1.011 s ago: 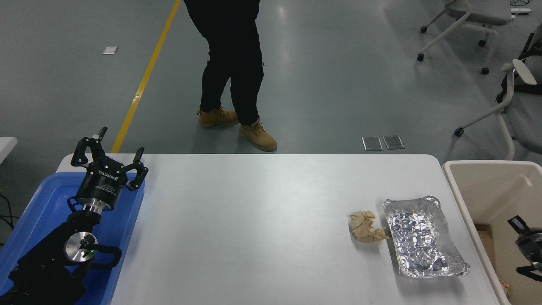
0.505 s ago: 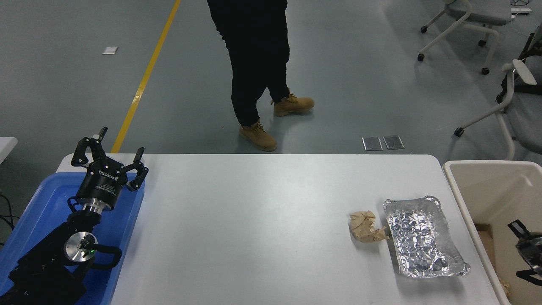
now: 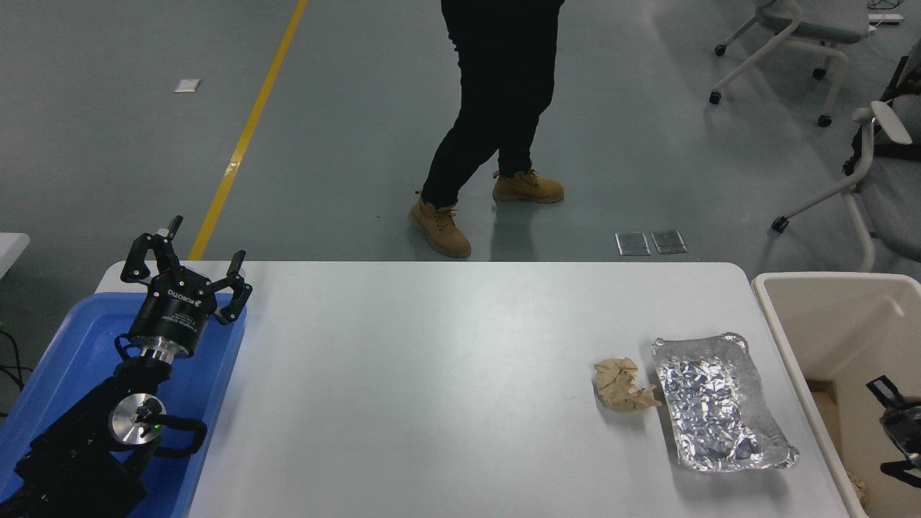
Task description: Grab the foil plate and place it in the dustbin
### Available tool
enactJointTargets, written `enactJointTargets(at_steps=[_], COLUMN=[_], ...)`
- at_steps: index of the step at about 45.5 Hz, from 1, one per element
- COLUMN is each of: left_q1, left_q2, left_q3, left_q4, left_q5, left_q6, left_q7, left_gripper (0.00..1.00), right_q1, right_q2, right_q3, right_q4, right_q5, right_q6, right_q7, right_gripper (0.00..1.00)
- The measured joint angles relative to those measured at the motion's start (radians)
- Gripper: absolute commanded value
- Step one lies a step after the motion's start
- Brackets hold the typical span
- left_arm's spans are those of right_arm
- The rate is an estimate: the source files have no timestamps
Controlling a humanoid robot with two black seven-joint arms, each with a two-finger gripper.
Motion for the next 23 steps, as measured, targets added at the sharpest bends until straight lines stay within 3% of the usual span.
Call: enactJointTargets(at_steps=[10, 12, 16, 17, 23], left_q1=[0.0, 0.0, 0.0, 0.0, 0.0], left_q2=[0.0, 0.0, 0.0, 0.0, 0.0], left_q3=[0.0, 0.0, 0.0, 0.0, 0.0], left_q4=[0.0, 0.0, 0.0, 0.0, 0.0], left_q5=[0.0, 0.0, 0.0, 0.0, 0.0], left_q6=[0.0, 0.0, 0.0, 0.0, 0.0], left_q7=[0.0, 0.0, 0.0, 0.0, 0.0], left_gripper=[0.98, 0.98, 0.98, 0.98, 0.98], right_q1=[0.004, 0.006, 0.013, 0.017, 0.035], right_q2=[0.0, 0.001, 0.002, 0.002, 0.001], right_q3=[0.0, 0.0, 0.0, 0.0, -0.003], right_q4=[0.0, 0.0, 0.0, 0.0, 0.003], right_q5=[0.0, -0.001, -0.001, -0.001, -0.001], right_q6=[0.0, 0.0, 0.0, 0.0, -0.016], right_q7=[0.0, 0.0, 0.0, -0.001, -0.001], right_gripper=[0.02, 0.22, 0.92, 1.0, 1.0])
